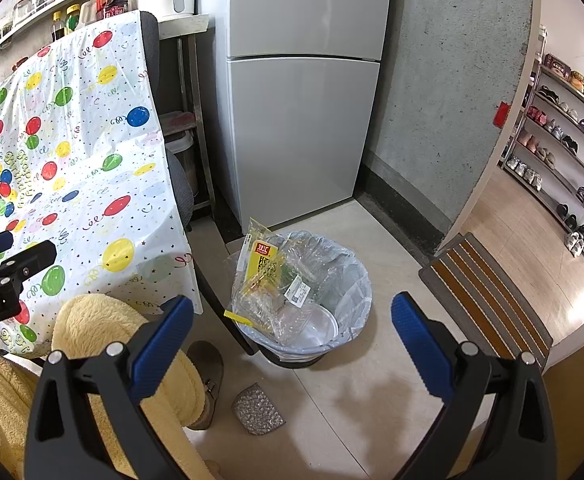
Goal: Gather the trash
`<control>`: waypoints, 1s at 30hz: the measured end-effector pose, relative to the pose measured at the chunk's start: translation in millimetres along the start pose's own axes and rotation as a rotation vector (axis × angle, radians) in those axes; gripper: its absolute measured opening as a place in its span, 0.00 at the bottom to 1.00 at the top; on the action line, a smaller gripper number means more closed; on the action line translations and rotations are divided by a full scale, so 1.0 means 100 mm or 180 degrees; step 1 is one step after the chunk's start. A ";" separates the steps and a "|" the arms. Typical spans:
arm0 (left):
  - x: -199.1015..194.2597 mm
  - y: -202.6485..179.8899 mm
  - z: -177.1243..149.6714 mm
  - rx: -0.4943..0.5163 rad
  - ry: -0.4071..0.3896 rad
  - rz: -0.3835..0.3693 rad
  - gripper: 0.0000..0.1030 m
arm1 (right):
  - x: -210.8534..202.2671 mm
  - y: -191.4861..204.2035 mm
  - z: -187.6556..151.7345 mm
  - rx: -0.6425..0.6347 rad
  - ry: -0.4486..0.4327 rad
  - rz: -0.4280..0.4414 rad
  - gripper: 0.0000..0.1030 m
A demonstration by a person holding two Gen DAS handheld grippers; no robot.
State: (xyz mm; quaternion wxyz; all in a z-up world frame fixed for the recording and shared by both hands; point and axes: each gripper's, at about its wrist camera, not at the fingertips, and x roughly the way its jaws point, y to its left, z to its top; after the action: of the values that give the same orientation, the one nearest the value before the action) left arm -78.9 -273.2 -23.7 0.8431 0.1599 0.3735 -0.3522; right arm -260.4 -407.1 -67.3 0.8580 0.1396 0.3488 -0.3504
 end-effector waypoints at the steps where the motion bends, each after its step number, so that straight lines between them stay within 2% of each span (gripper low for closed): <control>1: 0.00 0.00 0.00 -0.0001 0.0001 0.0000 0.94 | 0.00 0.00 0.00 0.0001 0.0001 0.0000 0.94; 23: 0.02 0.02 -0.01 -0.0017 0.0015 0.0031 0.94 | 0.01 0.01 -0.01 -0.0003 0.0015 0.0006 0.94; 30: 0.00 0.06 -0.02 -0.0035 -0.0041 -0.0066 0.94 | 0.02 0.03 -0.01 -0.0004 0.0011 0.0025 0.94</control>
State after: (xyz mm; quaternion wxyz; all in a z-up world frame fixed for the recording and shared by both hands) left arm -76.3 -267.8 -25.0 0.8427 0.1491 0.3716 -0.3599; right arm -257.8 -405.3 -69.4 0.8588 0.1410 0.3500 -0.3466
